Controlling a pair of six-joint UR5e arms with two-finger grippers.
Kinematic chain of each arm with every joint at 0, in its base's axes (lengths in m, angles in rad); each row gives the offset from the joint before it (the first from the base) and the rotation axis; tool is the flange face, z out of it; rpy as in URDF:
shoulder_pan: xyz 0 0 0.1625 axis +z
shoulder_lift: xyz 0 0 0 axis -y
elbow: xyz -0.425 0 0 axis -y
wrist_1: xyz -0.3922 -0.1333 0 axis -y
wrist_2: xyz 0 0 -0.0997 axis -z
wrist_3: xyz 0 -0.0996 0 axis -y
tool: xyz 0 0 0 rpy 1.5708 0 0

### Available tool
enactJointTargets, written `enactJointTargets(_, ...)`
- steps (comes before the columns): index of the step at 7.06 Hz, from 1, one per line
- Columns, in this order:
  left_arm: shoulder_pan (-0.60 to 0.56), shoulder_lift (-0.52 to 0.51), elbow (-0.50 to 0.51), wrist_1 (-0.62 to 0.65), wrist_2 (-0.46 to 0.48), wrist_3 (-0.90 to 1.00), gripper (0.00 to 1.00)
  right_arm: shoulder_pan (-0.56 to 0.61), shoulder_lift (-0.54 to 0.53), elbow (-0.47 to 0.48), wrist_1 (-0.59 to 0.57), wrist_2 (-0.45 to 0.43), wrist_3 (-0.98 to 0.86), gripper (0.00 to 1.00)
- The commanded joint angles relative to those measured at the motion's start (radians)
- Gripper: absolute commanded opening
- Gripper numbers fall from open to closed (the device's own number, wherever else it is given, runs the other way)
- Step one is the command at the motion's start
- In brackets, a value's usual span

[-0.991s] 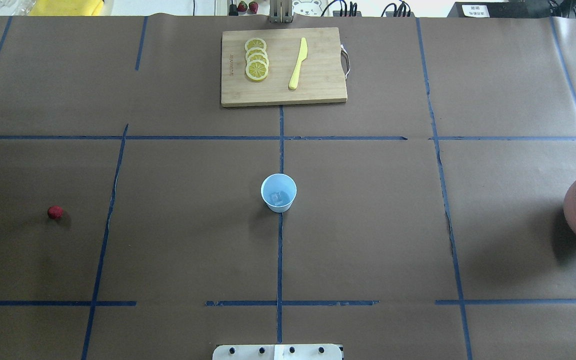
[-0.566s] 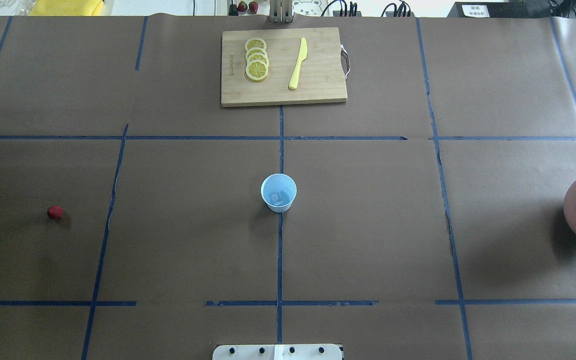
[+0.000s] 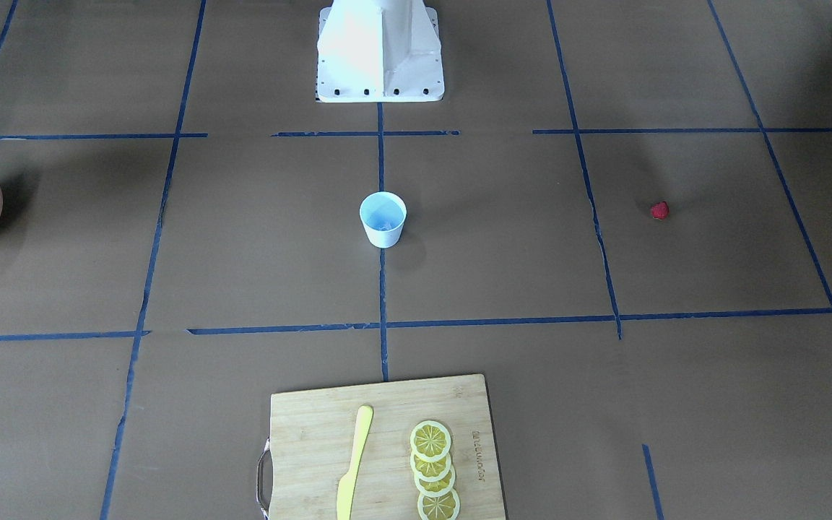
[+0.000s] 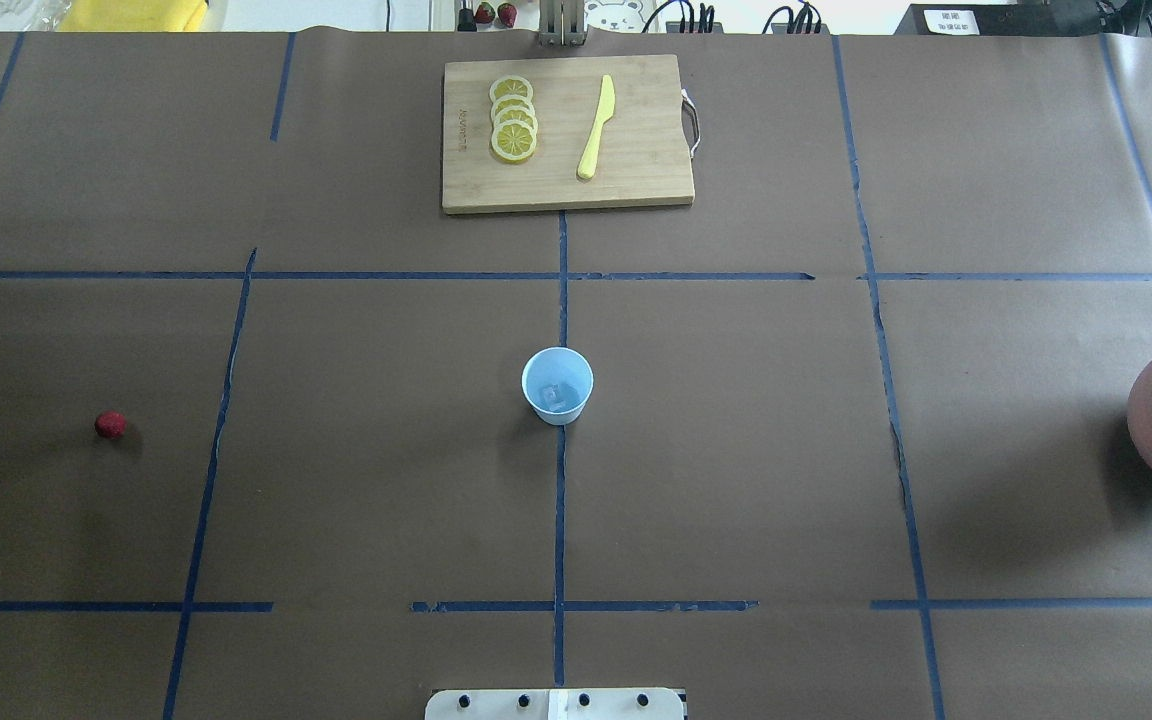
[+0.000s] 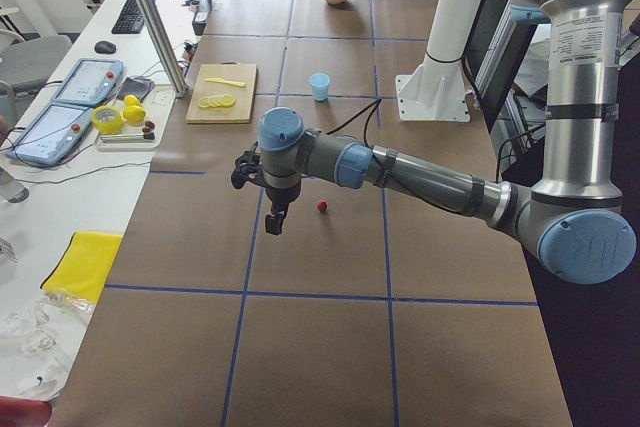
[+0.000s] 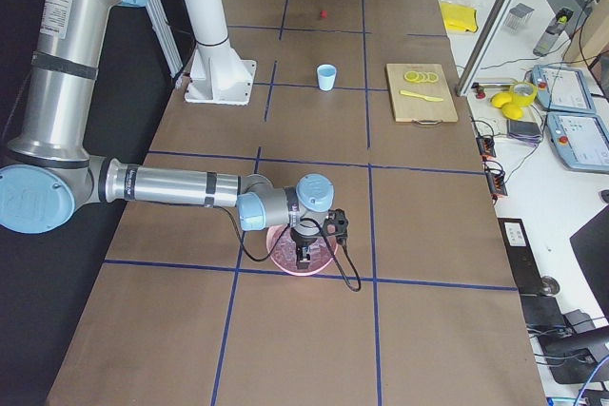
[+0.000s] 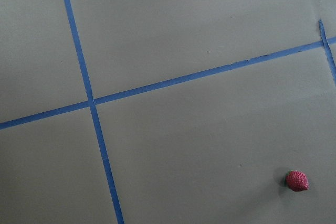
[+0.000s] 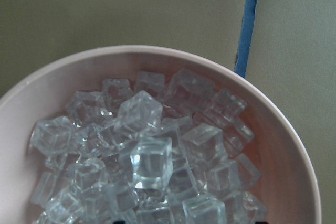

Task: Put ice and strawberries in cup
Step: 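Grasp another ice cube from the pink bowl with the right gripper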

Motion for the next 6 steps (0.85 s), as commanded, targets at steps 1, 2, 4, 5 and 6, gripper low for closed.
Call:
enactJointTargets(1, -0.001, -0.002, 0.002, 0.000, 0.000, 0.000, 1.00, 0.002, 0.007, -0.008, 0.000, 0.000, 0.000, 0.74)
enactJointTargets(2, -0.001, -0.002, 0.002, 0.000, 0.000, 0.002, 1.00, 0.002, 0.009, -0.015, 0.002, 0.000, -0.001, 0.66)
enactJointTargets(4, 0.001, -0.002, -0.001, 0.000, 0.000, 0.002, 1.00, 0.000, 0.009, -0.022, 0.002, 0.000, -0.002, 0.63)
enactJointTargets(5, -0.001, -0.002, -0.001, 0.000, 0.000, 0.002, 1.00, 0.002, 0.009, -0.022, 0.002, 0.000, -0.002, 0.62)
enactJointTargets(6, -0.001, 0.000, -0.002, 0.000, -0.002, 0.002, 1.00, 0.002, 0.007, -0.022, 0.002, 0.000, -0.002, 0.53)
